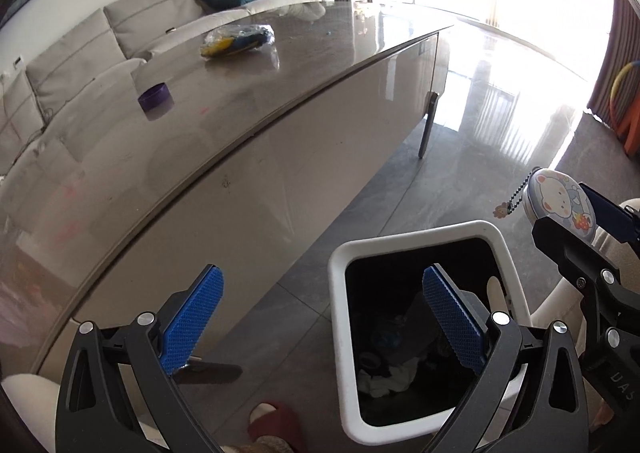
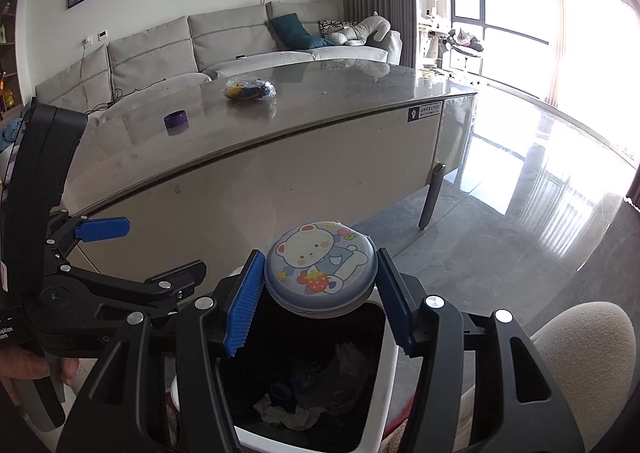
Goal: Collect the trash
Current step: 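Open both grippers to drop the blue bag and tin into the bin, then move both open grippers back over the table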
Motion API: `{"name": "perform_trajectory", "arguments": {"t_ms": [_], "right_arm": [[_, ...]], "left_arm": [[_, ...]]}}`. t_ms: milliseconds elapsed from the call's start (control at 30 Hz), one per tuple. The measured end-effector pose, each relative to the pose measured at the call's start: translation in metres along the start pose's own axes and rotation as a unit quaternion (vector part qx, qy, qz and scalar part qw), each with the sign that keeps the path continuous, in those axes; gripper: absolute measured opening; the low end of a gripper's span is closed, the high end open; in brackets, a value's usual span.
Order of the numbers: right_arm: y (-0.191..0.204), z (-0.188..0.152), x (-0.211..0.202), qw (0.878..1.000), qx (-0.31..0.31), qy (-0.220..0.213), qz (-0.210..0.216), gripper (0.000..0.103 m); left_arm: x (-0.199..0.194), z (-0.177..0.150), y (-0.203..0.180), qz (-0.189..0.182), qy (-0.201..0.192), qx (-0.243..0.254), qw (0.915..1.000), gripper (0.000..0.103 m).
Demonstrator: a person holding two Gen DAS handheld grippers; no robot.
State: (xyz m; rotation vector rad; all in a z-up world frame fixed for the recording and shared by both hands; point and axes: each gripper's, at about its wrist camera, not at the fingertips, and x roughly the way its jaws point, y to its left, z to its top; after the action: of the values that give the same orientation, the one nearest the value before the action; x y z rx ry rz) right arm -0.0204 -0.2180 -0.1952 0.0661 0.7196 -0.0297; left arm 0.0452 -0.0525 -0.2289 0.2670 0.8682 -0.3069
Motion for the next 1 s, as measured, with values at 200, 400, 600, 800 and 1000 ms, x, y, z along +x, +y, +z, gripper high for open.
{"name": "perform_trajectory", "arguments": {"t_ms": [200, 400, 600, 800, 1000], "right_arm": [[0.008, -0.011, 0.007, 1.000, -0.008, 0.024, 0.008, 0.057], [0.014, -0.018, 0.020, 0.998, -0.002, 0.051, 0.021, 0.057], [0.022, -0.025, 0.036, 0.996, -0.006, 0.083, 0.024, 0.099], [0.029, -0.027, 0.037, 0.996, -0.034, 0.081, -0.012, 0.099], [0.028, -0.015, 0.028, 0.998, -0.029, 0.053, -0.008, 0.099]], "left_arm": [[-0.006, 0.007, 0.022, 0.007, -0.013, -0.036, 0.9992, 0.098], [-0.012, 0.011, 0.029, -0.001, -0.025, -0.054, 0.9982, 0.098], [-0.011, 0.009, 0.027, -0.007, -0.024, -0.053, 0.9983, 0.098], [-0.009, 0.008, 0.028, -0.011, -0.023, -0.056, 0.9981, 0.098], [-0.013, 0.009, 0.036, -0.008, -0.031, -0.062, 0.9976, 0.098]]}}
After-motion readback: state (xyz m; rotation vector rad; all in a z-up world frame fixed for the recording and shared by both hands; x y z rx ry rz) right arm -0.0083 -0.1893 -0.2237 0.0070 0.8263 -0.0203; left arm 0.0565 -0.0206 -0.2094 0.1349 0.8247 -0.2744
